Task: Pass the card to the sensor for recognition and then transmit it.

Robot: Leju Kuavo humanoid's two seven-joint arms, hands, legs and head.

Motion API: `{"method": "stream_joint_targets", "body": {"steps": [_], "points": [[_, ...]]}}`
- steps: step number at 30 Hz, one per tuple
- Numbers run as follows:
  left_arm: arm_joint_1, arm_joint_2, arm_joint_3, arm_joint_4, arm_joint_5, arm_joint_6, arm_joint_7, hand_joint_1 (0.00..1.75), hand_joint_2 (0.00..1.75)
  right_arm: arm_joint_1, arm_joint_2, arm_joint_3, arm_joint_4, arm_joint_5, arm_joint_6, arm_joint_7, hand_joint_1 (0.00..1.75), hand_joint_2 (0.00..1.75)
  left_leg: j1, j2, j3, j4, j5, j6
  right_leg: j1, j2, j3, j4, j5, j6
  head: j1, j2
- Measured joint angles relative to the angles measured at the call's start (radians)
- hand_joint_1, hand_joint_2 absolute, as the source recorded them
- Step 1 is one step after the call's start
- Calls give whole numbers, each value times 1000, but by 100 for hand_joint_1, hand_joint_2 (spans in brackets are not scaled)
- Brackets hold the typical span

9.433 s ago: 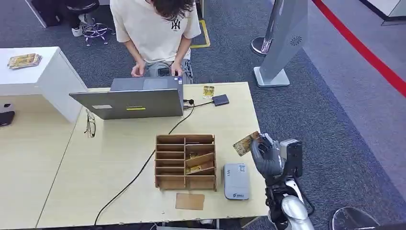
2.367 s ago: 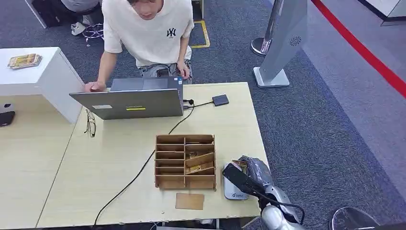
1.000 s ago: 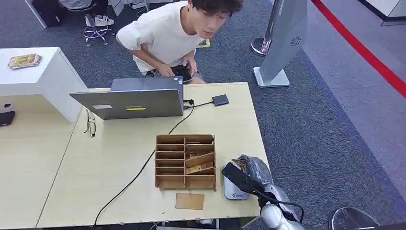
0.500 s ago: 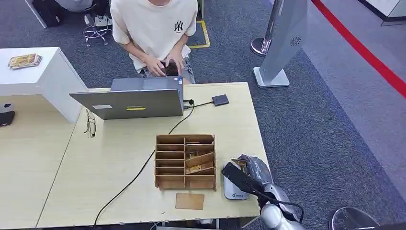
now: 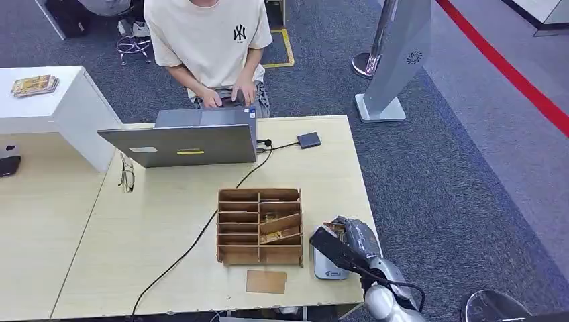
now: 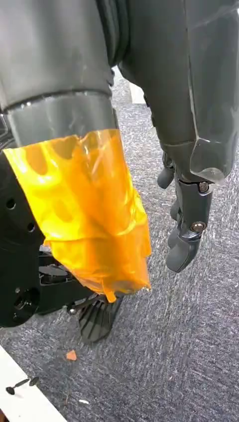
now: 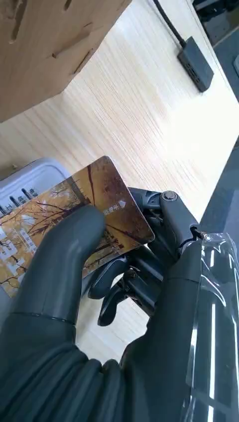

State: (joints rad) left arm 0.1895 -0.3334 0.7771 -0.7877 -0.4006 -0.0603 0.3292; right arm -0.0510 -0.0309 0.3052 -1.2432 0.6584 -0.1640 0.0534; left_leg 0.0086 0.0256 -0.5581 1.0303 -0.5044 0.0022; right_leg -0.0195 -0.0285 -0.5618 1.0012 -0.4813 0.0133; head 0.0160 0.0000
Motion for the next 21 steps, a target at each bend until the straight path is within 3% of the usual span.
{"method": "stream_joint_targets", "body": {"steps": [21], "points": [[1, 0, -4, -2, 13, 6, 10, 0, 0, -2, 1, 0, 8, -1, 4, -3, 175, 175, 0, 0, 0, 0, 0, 0, 0, 0, 0, 0, 0, 0, 0, 0]]}}
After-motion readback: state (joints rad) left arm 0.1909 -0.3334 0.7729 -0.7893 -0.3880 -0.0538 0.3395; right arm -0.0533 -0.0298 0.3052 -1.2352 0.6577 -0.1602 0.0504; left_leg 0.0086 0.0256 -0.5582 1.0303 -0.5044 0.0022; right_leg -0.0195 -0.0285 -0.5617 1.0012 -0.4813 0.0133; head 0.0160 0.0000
